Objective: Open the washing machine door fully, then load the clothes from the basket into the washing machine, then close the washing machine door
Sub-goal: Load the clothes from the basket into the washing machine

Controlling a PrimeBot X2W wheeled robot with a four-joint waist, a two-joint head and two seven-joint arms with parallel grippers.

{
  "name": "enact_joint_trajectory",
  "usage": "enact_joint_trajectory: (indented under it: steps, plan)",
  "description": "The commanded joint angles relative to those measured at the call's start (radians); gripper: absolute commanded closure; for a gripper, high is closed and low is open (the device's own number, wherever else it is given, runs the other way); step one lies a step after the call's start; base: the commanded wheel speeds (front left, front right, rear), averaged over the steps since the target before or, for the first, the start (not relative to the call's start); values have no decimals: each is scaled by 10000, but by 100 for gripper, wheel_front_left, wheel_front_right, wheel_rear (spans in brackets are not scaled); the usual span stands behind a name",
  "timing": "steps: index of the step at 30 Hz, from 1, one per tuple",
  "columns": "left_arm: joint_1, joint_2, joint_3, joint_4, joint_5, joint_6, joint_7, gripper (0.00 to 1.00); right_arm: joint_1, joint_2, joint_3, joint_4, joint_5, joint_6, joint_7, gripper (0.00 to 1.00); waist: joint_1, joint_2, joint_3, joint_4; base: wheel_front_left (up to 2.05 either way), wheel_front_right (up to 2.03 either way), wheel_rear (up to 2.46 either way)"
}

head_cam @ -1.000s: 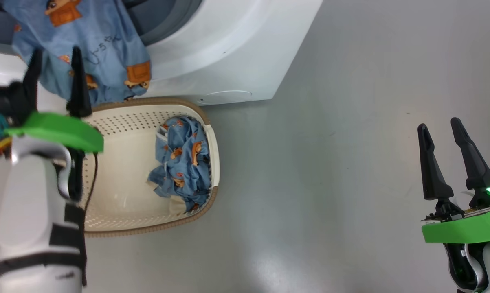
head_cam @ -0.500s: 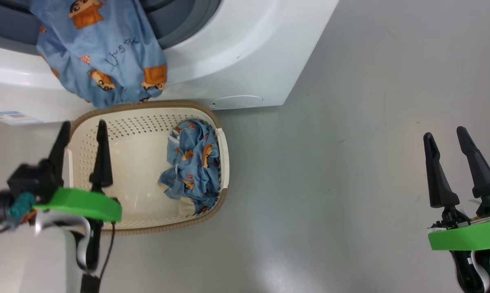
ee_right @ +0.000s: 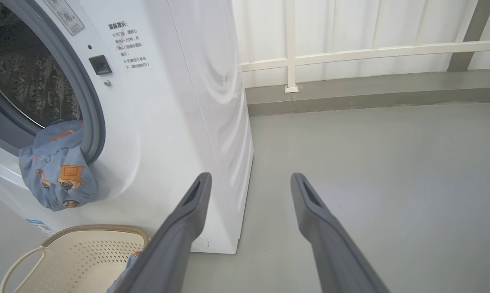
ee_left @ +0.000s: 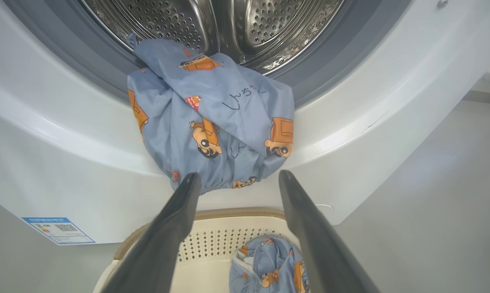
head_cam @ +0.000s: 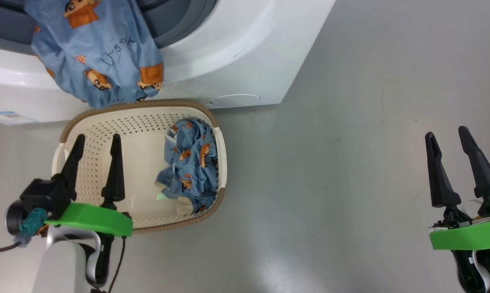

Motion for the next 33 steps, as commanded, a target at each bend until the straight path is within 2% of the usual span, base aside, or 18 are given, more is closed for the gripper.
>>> enact_joint_trajectory:
  steps: [1,10,20,33]
  plan:
    - [-38,259,234,-115,-76,65,-36,0,129,-134,202,-263,-36,62,-48,0,0,0,24,-21,0,0,0]
    - [-881,259,105,1156,-134,6,-36,0,20,-119,209,-337,-24,62,-48,0,0,0,244,-95,0,0,0]
    - [-2295,273,326,3189,389,10,-36,0,-162,-117,430,-370,7,62,-48,0,0,0,525,-372,0,0,0]
    - [-4344,539,729,5084,729,241,-36,0,-365,-136,686,-366,48,62,-48,0,0,0,911,-793,0,0,0]
